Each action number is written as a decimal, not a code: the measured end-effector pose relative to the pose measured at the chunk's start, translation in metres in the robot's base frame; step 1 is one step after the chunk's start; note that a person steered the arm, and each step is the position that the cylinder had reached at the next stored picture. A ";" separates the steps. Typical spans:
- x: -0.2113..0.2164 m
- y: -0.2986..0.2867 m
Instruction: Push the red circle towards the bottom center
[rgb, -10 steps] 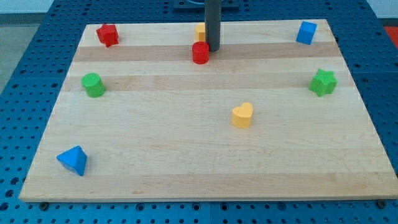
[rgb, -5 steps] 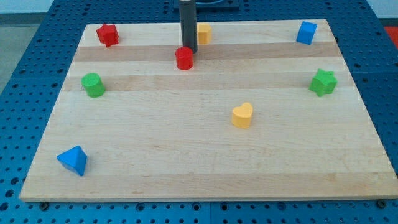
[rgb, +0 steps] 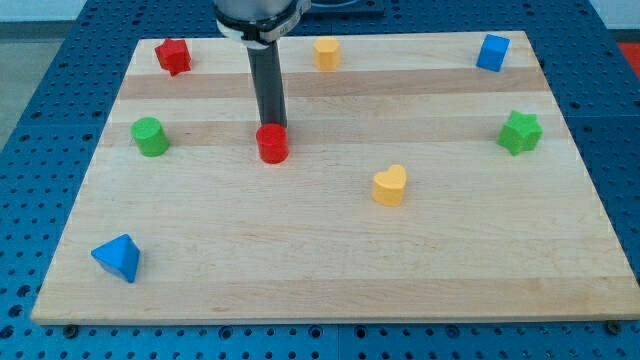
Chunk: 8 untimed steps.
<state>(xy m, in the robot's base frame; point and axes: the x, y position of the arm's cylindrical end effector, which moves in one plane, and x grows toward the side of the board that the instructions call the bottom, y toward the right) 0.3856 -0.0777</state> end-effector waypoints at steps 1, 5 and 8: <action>0.026 -0.006; 0.119 -0.014; 0.152 -0.034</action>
